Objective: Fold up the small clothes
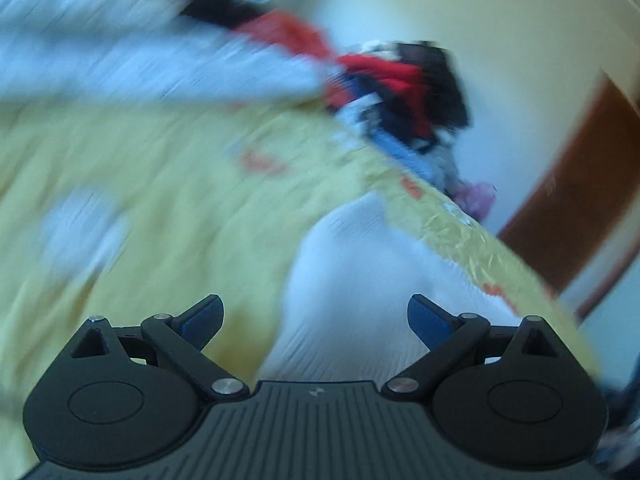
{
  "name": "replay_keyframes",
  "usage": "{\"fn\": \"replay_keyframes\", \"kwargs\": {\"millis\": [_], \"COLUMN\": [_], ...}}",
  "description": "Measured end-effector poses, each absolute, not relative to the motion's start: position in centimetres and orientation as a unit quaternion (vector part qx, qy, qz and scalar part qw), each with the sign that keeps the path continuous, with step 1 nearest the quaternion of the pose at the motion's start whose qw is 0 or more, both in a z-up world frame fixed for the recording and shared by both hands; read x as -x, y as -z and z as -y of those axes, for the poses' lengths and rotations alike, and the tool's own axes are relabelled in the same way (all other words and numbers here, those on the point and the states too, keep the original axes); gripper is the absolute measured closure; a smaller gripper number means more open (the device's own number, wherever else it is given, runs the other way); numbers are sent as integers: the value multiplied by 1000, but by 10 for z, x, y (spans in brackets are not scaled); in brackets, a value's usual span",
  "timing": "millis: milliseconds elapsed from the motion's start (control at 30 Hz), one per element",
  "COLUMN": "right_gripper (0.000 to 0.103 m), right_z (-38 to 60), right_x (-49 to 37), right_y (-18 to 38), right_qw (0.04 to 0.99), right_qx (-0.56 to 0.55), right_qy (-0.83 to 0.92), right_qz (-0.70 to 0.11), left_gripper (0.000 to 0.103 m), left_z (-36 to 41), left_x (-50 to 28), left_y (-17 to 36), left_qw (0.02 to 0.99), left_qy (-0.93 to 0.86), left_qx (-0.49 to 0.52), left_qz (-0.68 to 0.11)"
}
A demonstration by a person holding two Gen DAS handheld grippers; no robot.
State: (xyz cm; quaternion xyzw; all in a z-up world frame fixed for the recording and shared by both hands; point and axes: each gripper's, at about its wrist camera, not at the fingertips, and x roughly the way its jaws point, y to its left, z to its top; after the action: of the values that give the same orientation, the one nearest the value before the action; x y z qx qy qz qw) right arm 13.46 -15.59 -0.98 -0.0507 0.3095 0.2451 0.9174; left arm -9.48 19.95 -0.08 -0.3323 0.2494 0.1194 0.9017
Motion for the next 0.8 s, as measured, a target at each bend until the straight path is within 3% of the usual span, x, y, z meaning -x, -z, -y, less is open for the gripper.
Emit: {"fn": "replay_keyframes", "kwargs": {"millis": [133, 267, 433, 733, 800], "right_gripper": [1, 1, 1, 1, 1], "right_z": [155, 156, 156, 156, 156], "right_x": [-134, -134, -134, -133, -133], "right_y": [10, 10, 9, 9, 9], "right_qw": [918, 918, 919, 920, 920], "right_qx": [50, 50, 48, 45, 45], "right_qy": [-245, -244, -242, -242, -242], "right_qz": [-308, -308, -307, -306, -306], "left_gripper": [4, 4, 5, 5, 9], "left_z": [-204, -193, -190, -185, -182], "left_x": [128, 109, 88, 81, 72], "left_y": [9, 7, 19, 17, 16], "left_qw": [868, 857, 823, 839, 843], "left_qy": [-115, -45, -81, -110, -134], "left_qx": [424, 456, 512, 483, 473], "left_qz": [-234, -234, -233, -224, -219]}}
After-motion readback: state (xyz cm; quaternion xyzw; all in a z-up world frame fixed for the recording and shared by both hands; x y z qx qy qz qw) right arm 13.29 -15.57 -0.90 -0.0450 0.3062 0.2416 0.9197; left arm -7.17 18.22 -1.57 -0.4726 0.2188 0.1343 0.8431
